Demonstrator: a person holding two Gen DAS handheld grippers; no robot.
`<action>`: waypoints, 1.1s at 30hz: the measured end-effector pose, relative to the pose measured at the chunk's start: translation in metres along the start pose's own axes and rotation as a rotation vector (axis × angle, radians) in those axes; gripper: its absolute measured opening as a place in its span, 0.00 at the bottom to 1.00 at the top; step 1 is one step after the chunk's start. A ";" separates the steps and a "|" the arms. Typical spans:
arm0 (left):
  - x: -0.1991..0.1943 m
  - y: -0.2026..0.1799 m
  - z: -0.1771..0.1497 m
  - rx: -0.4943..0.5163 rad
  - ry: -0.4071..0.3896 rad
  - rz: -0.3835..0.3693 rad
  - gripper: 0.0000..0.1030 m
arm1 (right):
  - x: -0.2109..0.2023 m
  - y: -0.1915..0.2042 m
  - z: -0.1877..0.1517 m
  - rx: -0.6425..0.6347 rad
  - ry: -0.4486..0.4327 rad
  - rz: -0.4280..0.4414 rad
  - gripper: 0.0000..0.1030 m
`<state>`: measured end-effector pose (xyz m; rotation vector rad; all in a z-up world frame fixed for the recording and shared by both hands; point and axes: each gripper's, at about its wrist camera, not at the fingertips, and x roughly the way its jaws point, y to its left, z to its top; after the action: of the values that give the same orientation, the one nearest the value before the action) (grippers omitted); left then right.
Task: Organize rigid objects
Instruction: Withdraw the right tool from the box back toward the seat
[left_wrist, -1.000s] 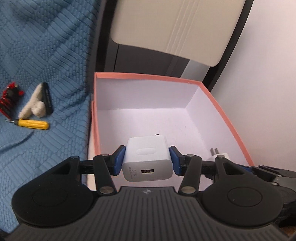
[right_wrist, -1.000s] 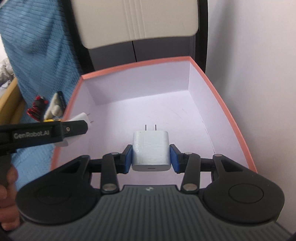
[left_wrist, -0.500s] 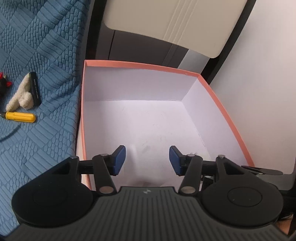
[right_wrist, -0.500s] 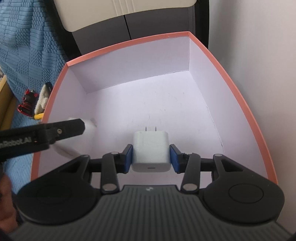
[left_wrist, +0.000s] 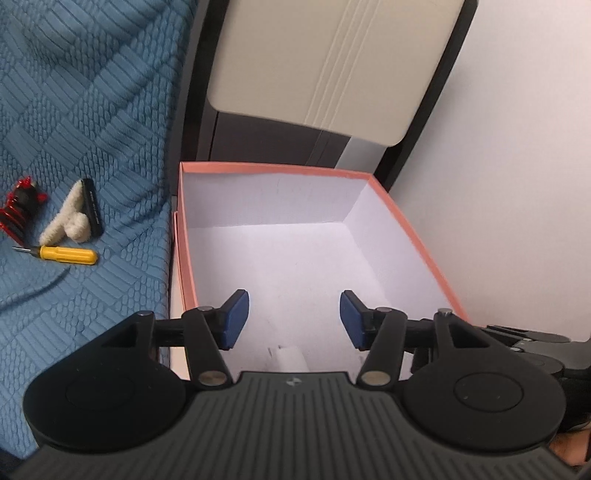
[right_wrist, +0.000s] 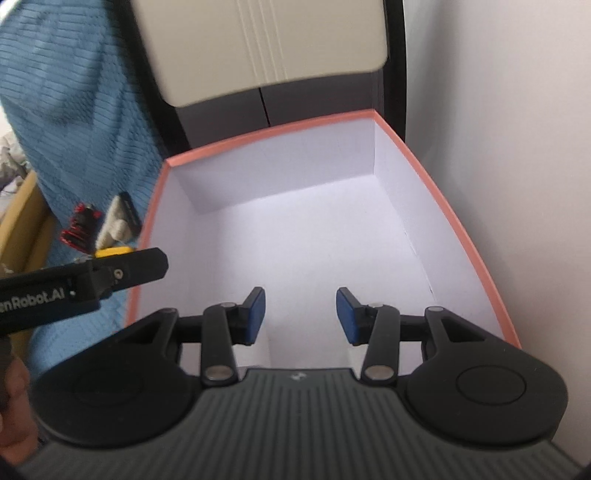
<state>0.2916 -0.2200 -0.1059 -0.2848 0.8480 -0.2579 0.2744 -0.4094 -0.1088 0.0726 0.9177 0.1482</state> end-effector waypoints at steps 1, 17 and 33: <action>-0.009 0.000 -0.001 0.000 -0.009 -0.005 0.59 | -0.007 0.003 -0.001 0.001 -0.007 0.002 0.44; -0.138 0.006 -0.025 0.042 -0.159 0.032 0.59 | -0.106 0.052 -0.030 -0.053 -0.130 0.061 0.44; -0.228 0.046 -0.077 0.028 -0.213 0.022 0.59 | -0.166 0.113 -0.084 -0.088 -0.208 0.113 0.45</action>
<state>0.0930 -0.1114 -0.0114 -0.2714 0.6360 -0.2148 0.0974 -0.3244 -0.0150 0.0572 0.6984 0.2804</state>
